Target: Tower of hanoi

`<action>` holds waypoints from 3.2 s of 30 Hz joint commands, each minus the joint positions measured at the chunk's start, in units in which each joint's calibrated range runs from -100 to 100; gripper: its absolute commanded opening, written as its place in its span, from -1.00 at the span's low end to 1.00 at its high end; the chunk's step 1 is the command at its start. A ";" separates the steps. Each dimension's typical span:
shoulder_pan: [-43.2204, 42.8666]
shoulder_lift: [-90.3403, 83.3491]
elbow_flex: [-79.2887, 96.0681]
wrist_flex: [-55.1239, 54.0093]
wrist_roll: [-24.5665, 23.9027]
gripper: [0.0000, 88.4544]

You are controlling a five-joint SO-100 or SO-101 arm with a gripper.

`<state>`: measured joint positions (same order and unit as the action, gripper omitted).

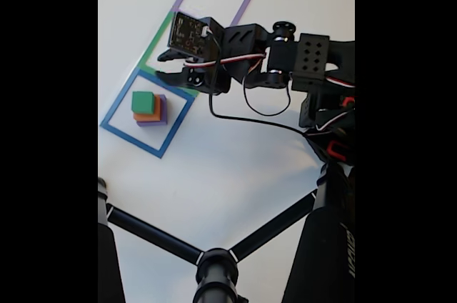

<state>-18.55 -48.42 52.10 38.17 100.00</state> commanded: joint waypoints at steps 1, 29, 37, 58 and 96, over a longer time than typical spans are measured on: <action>3.30 -4.67 -17.01 22.72 0.00 -1.00; 27.37 -10.73 -23.38 38.02 0.00 -0.74; 28.14 -13.07 8.53 0.62 0.00 -0.45; 27.37 25.28 37.44 -71.21 0.00 -0.24; 25.36 65.90 24.26 -98.01 0.00 -0.42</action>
<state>7.78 17.69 77.34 -58.32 99.46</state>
